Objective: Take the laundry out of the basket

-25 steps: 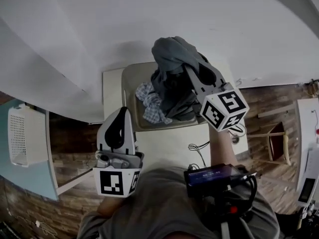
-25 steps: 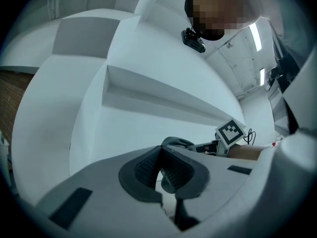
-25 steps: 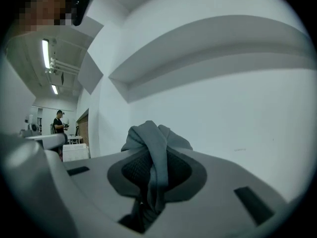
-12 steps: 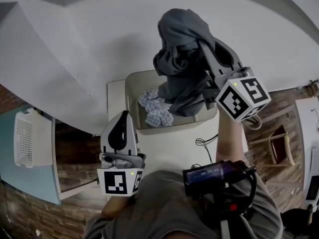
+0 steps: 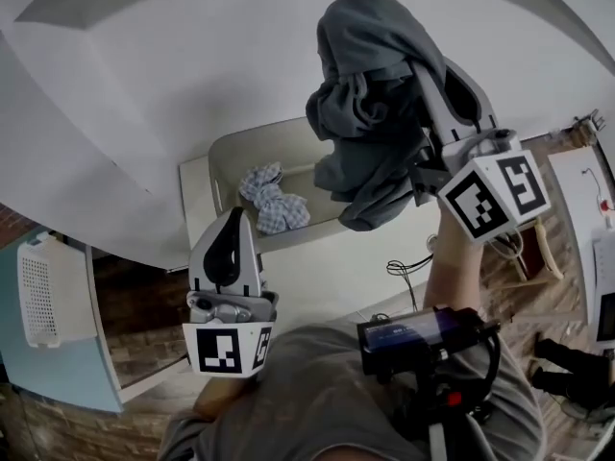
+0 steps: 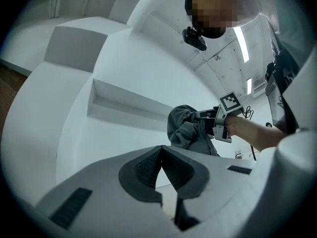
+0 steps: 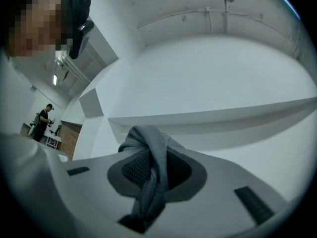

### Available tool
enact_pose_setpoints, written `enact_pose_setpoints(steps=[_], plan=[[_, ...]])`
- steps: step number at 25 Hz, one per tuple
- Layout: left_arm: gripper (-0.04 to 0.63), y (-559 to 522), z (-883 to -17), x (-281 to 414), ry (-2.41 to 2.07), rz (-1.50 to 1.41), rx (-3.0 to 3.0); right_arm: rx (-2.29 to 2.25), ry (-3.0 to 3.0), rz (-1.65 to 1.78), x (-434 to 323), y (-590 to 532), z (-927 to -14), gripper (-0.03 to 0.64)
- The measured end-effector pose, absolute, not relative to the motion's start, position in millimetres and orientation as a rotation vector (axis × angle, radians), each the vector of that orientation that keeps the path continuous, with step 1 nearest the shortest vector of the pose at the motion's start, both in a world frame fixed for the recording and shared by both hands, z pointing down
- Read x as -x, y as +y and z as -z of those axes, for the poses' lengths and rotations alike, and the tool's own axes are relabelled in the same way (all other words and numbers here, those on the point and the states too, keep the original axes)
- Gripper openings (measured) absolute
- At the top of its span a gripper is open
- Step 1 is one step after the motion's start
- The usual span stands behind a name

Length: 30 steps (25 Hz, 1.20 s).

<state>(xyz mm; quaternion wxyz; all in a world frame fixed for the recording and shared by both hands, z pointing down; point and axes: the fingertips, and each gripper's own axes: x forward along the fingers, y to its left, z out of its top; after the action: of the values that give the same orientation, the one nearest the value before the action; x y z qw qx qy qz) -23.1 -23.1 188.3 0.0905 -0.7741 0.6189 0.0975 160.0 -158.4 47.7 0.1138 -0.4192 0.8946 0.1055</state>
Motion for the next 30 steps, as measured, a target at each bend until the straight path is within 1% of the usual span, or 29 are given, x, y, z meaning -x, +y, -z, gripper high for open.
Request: enact_pose_setpoints(steps=[8, 16, 22, 30], plan=[[0.008, -29, -192, -26, 1.678, -0.307, 2.439, 1.446, 2.553, -0.295, -233, -134, -71, 0.066], [0.008, -33, -195, -67, 1.539, -0.291, 2.551, 1.627, 2.511, -0.195, -285, -120, -120, 0.066], [0.008, -33, -202, -81, 1.486, -0.271, 2.591, 1.707, 2.5, -0.134, -304, -108, -165, 0.067], [0.008, -58, -208, -95, 1.459, -0.211, 2.631, 1.782, 2.516, 0.009, -320, -125, -224, 0.067]])
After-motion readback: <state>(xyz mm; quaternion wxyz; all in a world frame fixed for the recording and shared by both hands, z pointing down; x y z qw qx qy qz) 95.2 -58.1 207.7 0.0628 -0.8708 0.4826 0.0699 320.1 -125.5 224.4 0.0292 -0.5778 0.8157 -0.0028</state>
